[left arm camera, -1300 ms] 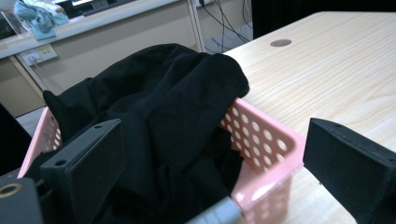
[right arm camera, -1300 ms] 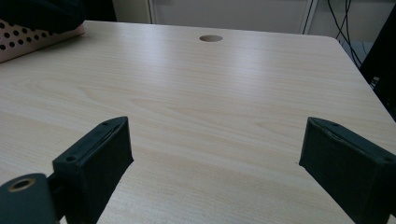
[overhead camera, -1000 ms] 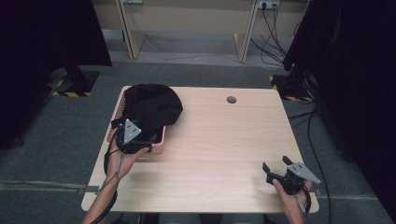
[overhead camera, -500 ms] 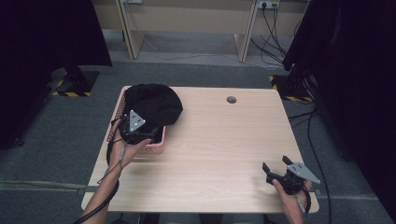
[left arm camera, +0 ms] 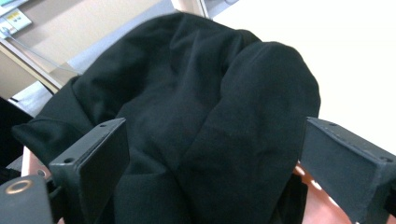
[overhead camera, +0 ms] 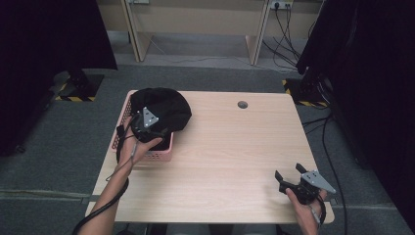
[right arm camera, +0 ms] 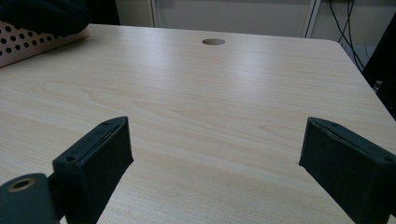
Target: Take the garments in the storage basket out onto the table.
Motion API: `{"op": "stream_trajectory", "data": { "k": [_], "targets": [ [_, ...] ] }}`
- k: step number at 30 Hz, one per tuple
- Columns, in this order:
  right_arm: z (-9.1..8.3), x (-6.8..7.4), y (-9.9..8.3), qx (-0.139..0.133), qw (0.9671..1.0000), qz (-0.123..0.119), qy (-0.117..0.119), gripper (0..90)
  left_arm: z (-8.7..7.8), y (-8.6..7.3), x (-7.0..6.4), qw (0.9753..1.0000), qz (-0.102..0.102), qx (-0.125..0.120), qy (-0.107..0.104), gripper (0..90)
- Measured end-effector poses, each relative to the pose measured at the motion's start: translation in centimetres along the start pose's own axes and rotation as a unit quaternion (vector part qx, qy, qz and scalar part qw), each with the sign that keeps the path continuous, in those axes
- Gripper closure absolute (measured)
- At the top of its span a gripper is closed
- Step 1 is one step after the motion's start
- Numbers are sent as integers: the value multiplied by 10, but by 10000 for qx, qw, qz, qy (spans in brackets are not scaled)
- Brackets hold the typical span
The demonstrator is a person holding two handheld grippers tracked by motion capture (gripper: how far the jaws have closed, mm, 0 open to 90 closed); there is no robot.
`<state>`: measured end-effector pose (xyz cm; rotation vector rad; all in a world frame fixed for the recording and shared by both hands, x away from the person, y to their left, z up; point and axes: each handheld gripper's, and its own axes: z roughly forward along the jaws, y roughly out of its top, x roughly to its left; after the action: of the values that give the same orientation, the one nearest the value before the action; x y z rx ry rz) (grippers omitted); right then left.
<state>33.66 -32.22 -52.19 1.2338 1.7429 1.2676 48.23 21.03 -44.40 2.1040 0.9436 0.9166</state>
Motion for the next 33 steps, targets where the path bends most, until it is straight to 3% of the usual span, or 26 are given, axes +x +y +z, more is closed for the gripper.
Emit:
{"op": "stream_trajectory", "data": {
  "k": [6, 15, 28, 33],
  "targets": [
    [0, 0, 0, -4, 10000, 2, 5, 91, 8, -1, -1, 9993, 241, 284, 21, 84],
    [0, 0, 0, -10, 10000, 6, 6, 91, 11, 2, -9, 9976, 563, 394, -14, 86],
    [0, 0, 0, -19, 10000, 10, 9, 91, 18, -1, -9, 9969, 603, 499, -51, 88],
    [0, 0, 0, -18, 10000, -7, 7, 91, 22, -1, -8, 9953, 734, 630, -33, 99]
  ]
}}
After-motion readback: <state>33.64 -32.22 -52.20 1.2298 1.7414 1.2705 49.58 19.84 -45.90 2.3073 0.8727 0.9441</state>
